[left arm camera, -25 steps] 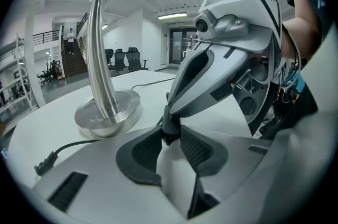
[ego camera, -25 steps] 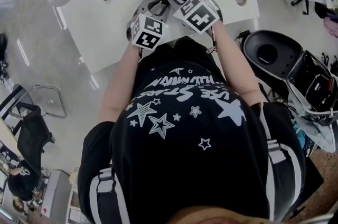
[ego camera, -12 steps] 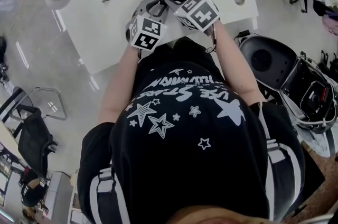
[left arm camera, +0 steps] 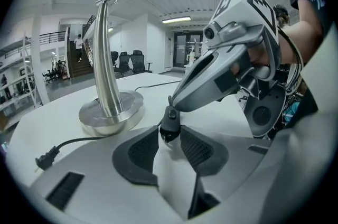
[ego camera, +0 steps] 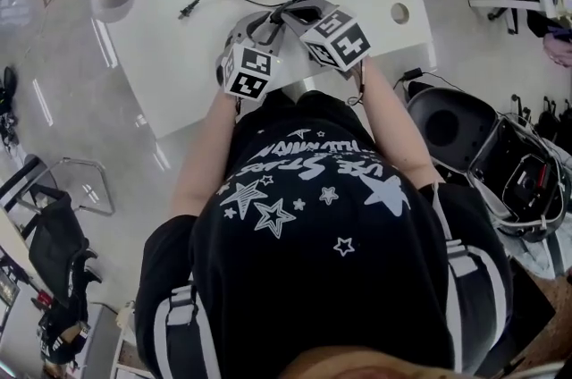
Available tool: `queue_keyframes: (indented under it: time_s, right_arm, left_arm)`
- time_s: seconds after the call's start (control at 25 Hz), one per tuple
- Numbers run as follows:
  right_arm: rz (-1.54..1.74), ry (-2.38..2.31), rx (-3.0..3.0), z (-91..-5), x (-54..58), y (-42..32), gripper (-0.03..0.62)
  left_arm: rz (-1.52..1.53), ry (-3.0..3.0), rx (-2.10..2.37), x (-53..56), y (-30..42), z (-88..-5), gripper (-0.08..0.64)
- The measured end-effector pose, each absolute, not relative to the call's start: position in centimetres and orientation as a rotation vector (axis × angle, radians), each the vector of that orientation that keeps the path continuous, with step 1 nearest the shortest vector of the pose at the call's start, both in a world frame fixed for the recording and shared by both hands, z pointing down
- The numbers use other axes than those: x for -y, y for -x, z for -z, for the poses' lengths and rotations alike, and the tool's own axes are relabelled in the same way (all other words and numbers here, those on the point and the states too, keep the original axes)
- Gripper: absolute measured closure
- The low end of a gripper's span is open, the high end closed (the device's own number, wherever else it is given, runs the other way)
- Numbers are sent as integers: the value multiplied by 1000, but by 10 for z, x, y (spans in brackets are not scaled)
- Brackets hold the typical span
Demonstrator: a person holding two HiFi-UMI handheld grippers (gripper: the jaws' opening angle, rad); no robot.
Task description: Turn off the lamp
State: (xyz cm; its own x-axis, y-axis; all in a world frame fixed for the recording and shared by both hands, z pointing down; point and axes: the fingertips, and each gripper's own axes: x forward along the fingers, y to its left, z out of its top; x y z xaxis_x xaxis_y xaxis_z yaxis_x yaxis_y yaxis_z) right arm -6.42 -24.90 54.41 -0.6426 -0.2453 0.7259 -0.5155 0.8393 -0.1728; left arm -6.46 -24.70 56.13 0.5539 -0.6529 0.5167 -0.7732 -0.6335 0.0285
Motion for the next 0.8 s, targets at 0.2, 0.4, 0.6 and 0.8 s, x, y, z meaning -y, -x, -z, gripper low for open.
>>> queue_keyframes:
  time_s: [0.2, 0.4, 0.6, 0.8]
  right_arm:
    - [-473, -561, 2286, -540, 246, 47, 586]
    - [-498, -583, 2305, -531, 232, 28, 588]
    - [-510, -593, 2333, -521, 209, 10, 588]
    - [-545, -622, 2373, -507, 178, 0, 588]
  left_arm:
    - [-713, -2510, 1234, 242, 74, -564, 434]
    - [-662, -2472, 1345, 231, 80, -555, 433]
    - [-607, -2451, 1421, 213, 77, -533, 433]
    - [-560, -2457, 1472, 186, 75, -511, 432]
